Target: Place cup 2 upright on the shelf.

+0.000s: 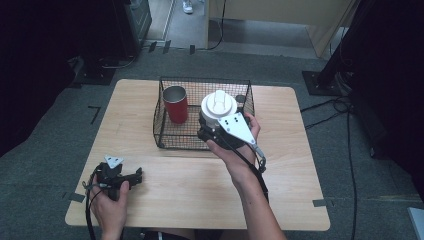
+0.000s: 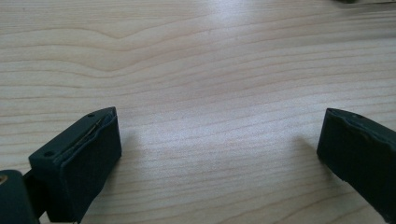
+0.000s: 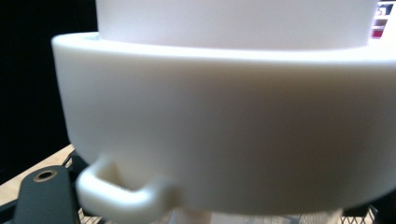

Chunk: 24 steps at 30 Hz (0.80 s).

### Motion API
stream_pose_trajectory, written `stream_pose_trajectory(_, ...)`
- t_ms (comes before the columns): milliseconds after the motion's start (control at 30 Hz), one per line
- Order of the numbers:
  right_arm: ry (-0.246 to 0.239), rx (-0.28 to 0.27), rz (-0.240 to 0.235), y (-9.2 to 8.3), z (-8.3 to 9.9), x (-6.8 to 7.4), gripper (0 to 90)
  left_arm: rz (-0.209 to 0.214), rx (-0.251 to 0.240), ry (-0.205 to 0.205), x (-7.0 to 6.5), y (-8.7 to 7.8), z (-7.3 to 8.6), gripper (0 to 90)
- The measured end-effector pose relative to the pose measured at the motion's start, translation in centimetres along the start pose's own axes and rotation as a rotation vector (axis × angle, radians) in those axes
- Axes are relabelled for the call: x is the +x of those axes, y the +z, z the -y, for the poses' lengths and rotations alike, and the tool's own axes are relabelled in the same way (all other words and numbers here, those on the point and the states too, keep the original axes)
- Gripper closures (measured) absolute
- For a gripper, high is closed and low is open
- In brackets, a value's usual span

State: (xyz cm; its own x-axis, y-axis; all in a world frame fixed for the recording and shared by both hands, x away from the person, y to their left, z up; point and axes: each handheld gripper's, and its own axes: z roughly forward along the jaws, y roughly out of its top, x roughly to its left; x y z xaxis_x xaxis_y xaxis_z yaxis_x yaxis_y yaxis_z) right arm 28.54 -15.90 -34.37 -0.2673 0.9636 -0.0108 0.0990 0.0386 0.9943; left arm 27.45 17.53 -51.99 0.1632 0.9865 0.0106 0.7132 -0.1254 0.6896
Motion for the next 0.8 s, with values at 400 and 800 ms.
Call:
stream_pose_trajectory(400,0.008,-0.026,0.028,3.4,-0.5,-0.5,16.0,0.0,0.0,0.0,0.0,0.0,0.0,0.4)
stream_pose_trajectory(800,0.033,-0.007,0.069,7.3,1.4,-1.9,15.9,0.0,-0.001,0.0,0.0,0.0,0.0,0.4)
